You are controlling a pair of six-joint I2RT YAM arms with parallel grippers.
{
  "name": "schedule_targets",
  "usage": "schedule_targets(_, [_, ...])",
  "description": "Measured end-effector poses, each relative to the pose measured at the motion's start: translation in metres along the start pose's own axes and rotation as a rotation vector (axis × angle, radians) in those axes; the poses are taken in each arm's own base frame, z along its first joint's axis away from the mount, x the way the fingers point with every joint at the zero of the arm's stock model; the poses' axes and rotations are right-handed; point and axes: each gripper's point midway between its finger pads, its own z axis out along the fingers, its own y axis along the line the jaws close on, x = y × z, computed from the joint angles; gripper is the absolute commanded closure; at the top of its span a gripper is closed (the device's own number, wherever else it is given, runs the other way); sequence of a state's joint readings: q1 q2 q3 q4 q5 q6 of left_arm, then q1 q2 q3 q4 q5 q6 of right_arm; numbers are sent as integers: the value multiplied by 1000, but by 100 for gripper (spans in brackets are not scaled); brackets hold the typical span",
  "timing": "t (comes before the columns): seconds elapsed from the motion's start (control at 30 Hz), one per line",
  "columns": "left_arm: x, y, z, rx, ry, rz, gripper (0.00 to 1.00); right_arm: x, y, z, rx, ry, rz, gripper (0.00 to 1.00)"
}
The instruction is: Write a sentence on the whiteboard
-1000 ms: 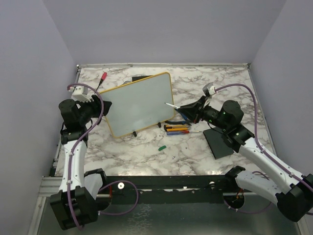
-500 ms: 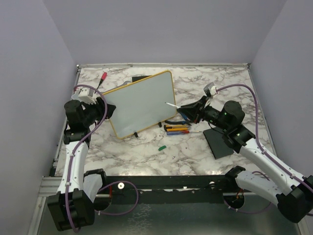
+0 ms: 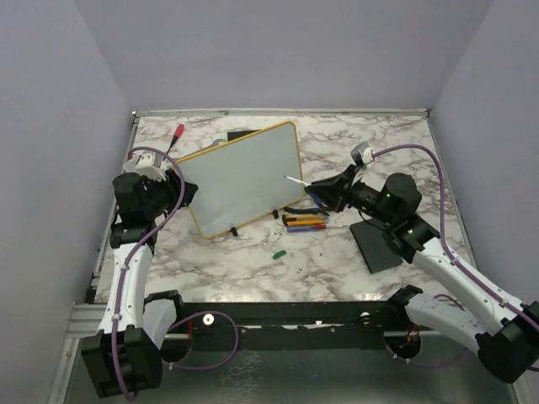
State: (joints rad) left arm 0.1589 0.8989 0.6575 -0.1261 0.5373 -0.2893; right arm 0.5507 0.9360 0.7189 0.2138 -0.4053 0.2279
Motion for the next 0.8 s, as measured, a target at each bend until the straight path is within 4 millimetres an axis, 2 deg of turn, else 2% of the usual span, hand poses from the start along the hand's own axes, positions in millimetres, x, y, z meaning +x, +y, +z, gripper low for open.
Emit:
schedule_targets(0.1, [1,-1,-1,-2,2,1,57,0,0,0,0,0,0,99])
schedule_targets(0.17, [2,-2,-2,-5,3,3,51,0,0,0,0,1,0,99])
schedule_targets(0.2, [2,-2,-2,-8,5,3,44,1,0,1,0,2,1,99])
schedule_targets(0.3, [6,0,-4,-25,18,-1,39,2,1,2,-5,6,2,99])
schedule_targets(0.5, [7,6,-6,-62,18,9,39,5,9,6,-29,12,13,99])
schedule_targets(0.57, [7,8,-6,-75,17,14,42,8,15,10,-42,18,17,99])
schedule_targets(0.8, [-2,11,-6,-94,0,41,49,17,47,36,-119,56,23,99])
